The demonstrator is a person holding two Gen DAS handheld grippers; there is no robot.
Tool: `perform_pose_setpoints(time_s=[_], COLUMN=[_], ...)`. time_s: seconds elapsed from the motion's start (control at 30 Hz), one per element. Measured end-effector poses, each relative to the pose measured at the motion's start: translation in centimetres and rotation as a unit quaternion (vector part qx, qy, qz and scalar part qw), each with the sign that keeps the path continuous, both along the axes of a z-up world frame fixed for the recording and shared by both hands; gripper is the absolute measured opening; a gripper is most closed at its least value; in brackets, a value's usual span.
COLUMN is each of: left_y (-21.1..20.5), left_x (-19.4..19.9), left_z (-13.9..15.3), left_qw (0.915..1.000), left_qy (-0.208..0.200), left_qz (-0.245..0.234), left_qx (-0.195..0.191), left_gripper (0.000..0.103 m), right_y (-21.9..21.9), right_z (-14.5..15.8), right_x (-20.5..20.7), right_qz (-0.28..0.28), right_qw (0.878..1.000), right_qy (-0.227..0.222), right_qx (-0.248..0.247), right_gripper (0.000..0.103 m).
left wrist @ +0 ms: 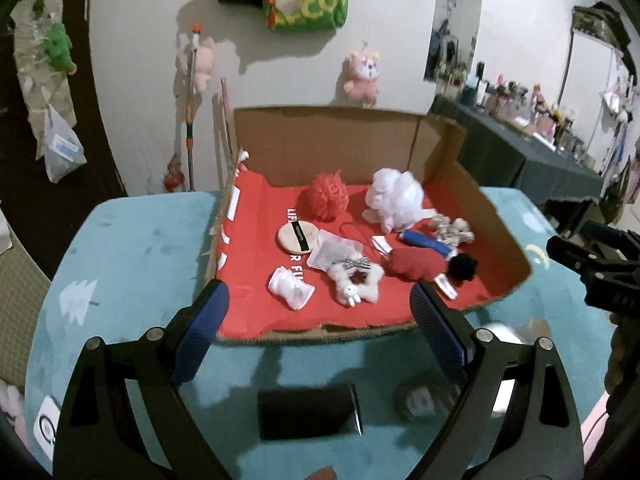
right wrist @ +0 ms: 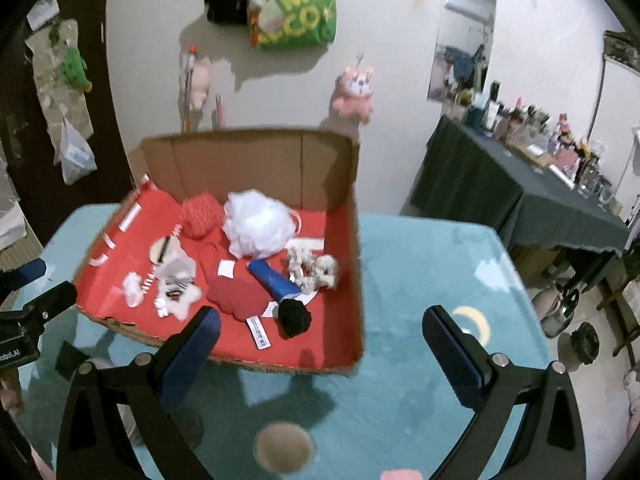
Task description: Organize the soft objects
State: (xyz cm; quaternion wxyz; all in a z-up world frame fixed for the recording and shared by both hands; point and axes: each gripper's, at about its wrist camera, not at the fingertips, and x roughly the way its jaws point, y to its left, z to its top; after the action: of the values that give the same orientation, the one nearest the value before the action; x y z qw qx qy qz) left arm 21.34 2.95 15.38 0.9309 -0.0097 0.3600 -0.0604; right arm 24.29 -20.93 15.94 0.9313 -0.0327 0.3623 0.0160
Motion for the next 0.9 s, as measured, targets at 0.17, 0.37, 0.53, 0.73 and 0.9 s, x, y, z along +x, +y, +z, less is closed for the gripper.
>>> perform_pose_setpoints(time_s=[0.17, 0.37, 0.53, 0.73, 0.9], left_y=[-0.4, -1.9, -2.5, -3.1, -3.4], left_x=[-5.4, -10.3, -11.7, -11.3, -10.5], left_z=[0.9, -0.9, -4.1, -7.8, -10.4], left_qw=[0.999, 0.9979, 0.999, 0.9998, 0.9996], left_qy=[-0.045, -0.063, -0.04, -0.001, 0.022], left_qz=[-0.004, -0.016, -0.02, -0.018, -0.008], left_qx=[-0.006, -0.001, -0.005, 0.003, 0.018], left_gripper=[0.099, 0.099, 0.099, 0.099, 0.099], right_y=[-0.2, 1.5, 2.1, 1.9, 2.4], right_z=[1.6, 0.7, -2.3, -7.2, -10.5], right_x=[-5.6, -12.0, -14.4, -13.3, -12.0], right_qz=[0.023, 0.05, 0.039, 0.026, 0.023], right_qw=[0.999, 0.996, 0.997, 0.999, 0.999], right_qy=[-0.034, -0.072, -0.065, -0.012, 0.024], right_qx=[0.03, 0.023, 0.02, 0.03, 0.021], right_gripper=[0.103, 0.103, 0.103, 0.103, 0.103])
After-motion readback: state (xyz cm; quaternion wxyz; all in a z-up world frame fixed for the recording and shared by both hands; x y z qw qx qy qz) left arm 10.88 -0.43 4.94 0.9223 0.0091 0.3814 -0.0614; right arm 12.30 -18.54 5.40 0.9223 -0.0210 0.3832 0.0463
